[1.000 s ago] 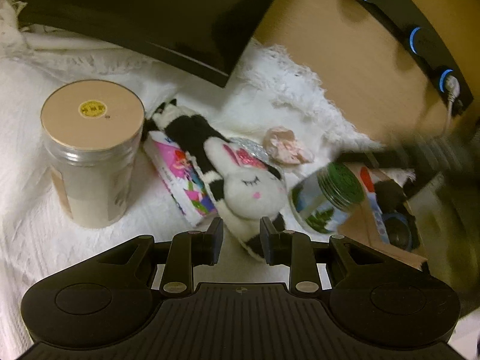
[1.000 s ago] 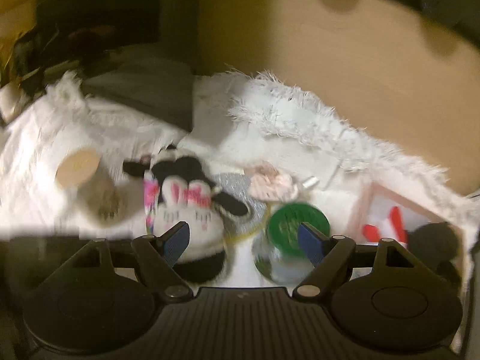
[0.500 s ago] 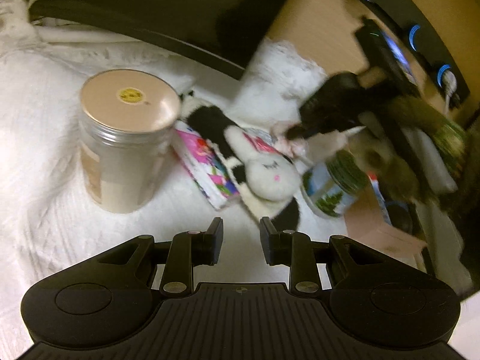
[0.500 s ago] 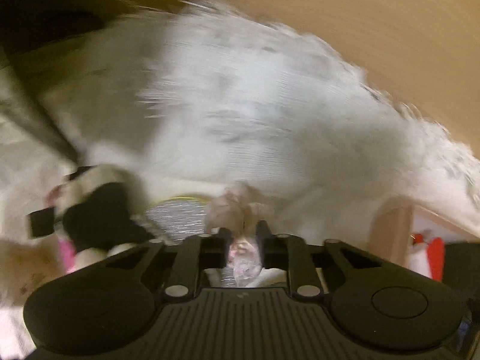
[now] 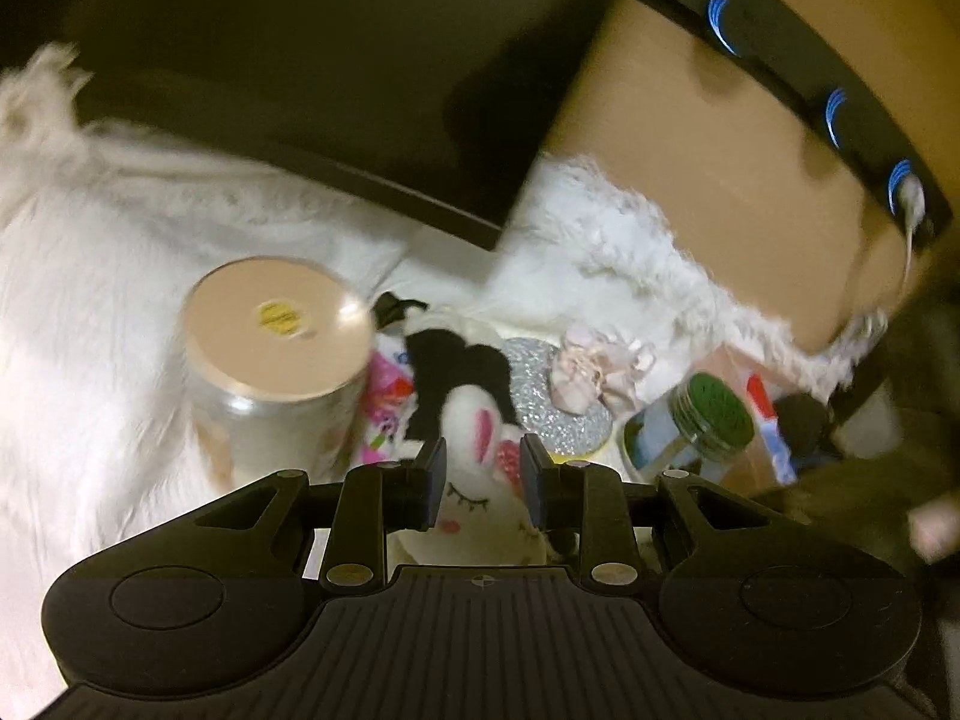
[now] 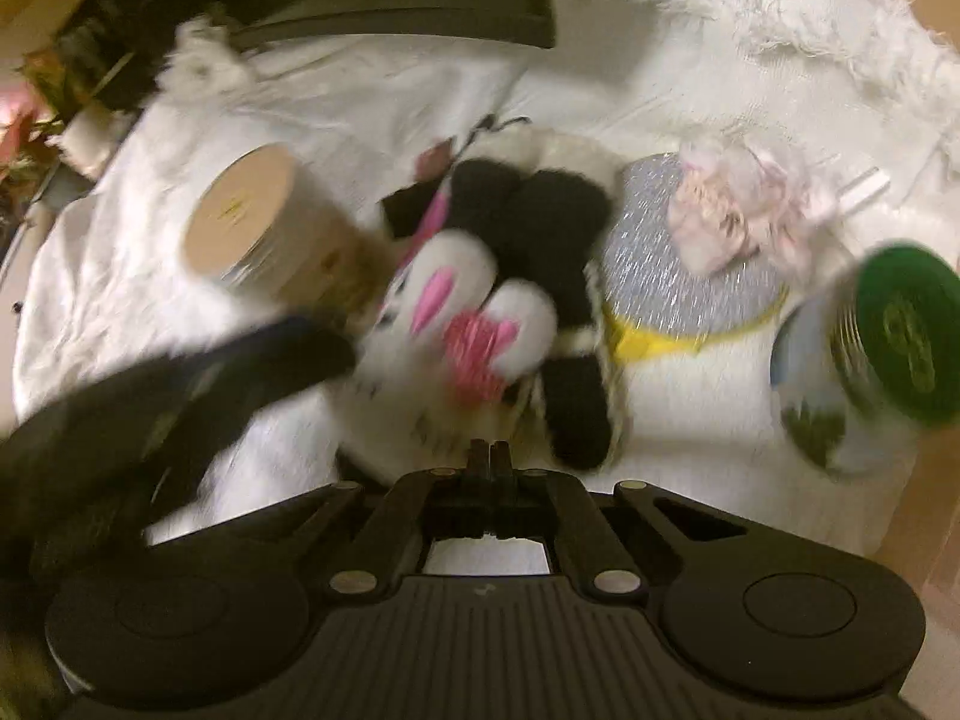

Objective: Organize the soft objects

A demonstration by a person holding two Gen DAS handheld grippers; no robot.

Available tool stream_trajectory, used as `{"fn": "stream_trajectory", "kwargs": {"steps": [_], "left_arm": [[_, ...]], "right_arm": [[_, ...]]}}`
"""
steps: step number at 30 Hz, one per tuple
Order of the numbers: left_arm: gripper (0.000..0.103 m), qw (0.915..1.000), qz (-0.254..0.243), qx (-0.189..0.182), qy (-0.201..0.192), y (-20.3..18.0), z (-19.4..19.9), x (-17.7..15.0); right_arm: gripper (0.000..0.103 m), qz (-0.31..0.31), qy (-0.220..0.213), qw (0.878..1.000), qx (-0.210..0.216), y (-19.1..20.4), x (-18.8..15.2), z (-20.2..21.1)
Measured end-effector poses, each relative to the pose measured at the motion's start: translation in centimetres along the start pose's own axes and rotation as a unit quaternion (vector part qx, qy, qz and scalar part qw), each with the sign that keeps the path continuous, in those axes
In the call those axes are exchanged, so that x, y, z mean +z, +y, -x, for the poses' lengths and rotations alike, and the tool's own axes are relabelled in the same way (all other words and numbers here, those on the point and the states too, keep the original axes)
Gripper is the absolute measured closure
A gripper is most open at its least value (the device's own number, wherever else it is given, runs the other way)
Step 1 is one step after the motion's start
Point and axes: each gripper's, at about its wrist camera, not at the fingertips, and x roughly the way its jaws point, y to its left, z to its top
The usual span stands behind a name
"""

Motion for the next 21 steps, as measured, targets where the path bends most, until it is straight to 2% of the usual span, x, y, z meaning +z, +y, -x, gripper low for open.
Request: {"fn": "stream_trajectory", "kwargs": {"steps": [3,6,8,10,11,12,14,16,17,19,21], "left_arm": [[0.073,0.9967,-0.073,0.028,0.019,-2.1,-2.2,0.1],[0.073,0.9901,-0.123,0.065,0.018,-3.5,-4.3,0.1],[0.071,0.9848,-0.149,0.086,0.025,-4.0,-5.7,0.2],[0.063,0.9773,-0.178,0.108,0.037,-4.4,-7.0,0.2],[0.062,0.974,-0.191,0.114,0.043,-4.7,-7.5,0.2],[0.061,0.972,-0.2,0.113,0.049,-4.7,-7.8,0.0],[0.061,0.9678,-0.219,0.114,0.05,-4.8,-8.4,-0.6],[0.061,0.9666,-0.225,0.114,0.046,-5.0,-8.6,-1.0],[0.06,0.9697,-0.214,0.106,0.049,-4.9,-8.7,-1.1],[0.048,0.9737,-0.197,0.095,0.064,-4.6,-8.9,-0.9],[0.044,0.9697,-0.213,0.099,0.067,-5.0,-9.4,-1.3]], "right_arm": [[0.102,0.023,-0.045,0.998,-0.028,0.1,-3.1,2.7],[0.102,0.031,-0.078,0.995,-0.061,-0.9,-5.8,5.2],[0.102,0.031,-0.091,0.992,-0.077,-1.8,-6.3,5.9],[0.097,0.028,-0.103,0.99,-0.094,-2.7,-7.2,6.0],[0.087,0.024,-0.107,0.989,-0.102,-2.9,-7.6,6.2],[0.07,0.021,-0.11,0.988,-0.105,-3.1,-7.9,6.6],[0.048,0.014,-0.123,0.987,-0.107,-3.3,-8.3,7.1],[0.045,0.009,-0.14,0.984,-0.112,-3.1,-8.6,7.4],[0.045,0.008,-0.144,0.983,-0.115,-3.2,-8.8,7.7],[0.044,0.003,-0.147,0.982,-0.117,-3.4,-9.0,7.9],[0.044,-0.007,-0.147,0.983,-0.113,-3.7,-9.1,7.6]]}}
